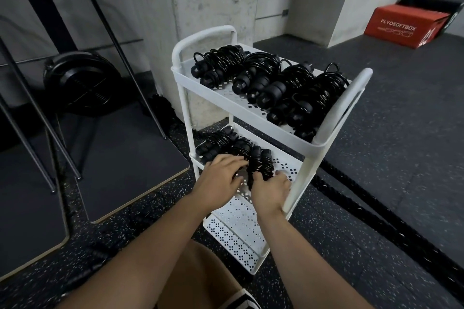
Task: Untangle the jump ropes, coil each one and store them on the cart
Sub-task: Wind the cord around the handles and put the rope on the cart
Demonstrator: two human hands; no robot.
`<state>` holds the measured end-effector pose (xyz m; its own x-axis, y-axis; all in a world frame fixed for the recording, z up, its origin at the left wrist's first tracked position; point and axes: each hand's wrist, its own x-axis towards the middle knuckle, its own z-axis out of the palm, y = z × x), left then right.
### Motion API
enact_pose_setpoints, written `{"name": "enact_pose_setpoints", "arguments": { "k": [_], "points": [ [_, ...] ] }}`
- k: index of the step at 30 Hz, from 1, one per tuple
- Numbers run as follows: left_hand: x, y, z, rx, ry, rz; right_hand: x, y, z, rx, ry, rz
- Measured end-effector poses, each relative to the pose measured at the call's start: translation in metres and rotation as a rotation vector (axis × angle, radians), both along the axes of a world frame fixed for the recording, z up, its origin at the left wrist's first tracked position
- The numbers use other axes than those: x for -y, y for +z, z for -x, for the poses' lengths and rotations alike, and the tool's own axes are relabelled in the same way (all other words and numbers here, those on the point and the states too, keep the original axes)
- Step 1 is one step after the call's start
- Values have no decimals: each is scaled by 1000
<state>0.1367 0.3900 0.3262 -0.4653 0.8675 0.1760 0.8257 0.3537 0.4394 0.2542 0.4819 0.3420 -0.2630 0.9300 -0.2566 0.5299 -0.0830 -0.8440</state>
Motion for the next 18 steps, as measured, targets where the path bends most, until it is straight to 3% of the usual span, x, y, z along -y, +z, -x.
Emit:
{"name": "enact_pose_setpoints", "arguments": {
  "k": [5, 11, 14, 18],
  "points": [
    [27, 7, 7, 57, 97, -39, 1, 11, -10, -108, 104, -133],
    [101, -10, 35, 185, 272, -106, 33, 5, -8, -184, 281, -555],
    [146, -37, 51, 209, 371, -69, 54, -5, -4, -266, 471, -672],
    [195, -81, 72, 322, 486, -12, 83, -28, 13, -244, 781, -678]
  ]
}}
